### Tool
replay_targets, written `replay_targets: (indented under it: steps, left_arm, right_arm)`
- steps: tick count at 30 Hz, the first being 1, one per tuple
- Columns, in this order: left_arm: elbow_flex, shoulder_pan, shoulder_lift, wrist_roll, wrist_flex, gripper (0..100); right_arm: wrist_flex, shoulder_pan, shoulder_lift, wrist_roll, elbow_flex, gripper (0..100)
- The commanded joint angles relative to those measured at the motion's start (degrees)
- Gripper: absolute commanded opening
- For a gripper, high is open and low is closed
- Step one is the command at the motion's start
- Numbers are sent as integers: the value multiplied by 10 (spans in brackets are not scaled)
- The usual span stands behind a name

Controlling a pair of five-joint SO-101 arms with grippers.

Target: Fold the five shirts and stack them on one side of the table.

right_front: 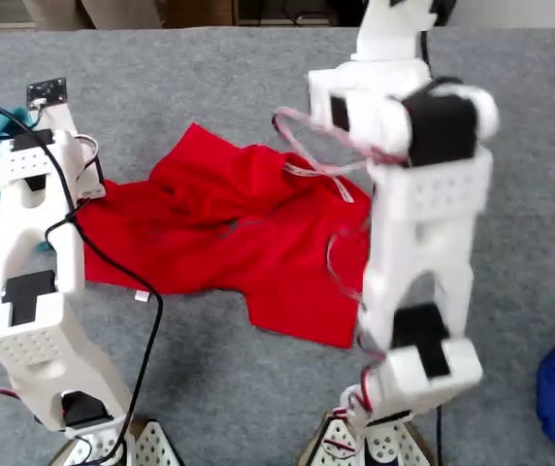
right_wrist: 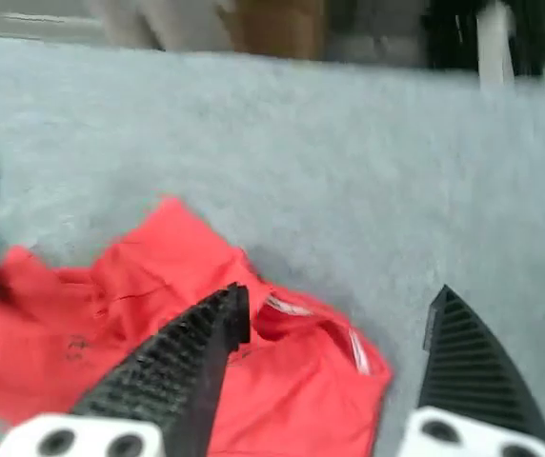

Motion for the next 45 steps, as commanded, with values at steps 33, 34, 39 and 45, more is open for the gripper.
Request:
replay_targets:
  steps: [33, 34, 39, 45]
  left_arm:
    - [32, 53, -26, 2, -65, 19]
    - [32, 53, -26, 1, -65, 19]
    - [32, 51, -22, -3, -65, 19]
    - [47, 48, -26, -4, -66, 19]
  right_arm:
    - [-217, -44, 614, 109, -250, 115]
    - [-213, -44, 636, 109, -264, 115]
    - [-199, -51, 676, 76, -308, 115]
    - [-199, -53, 682, 65, -306, 116]
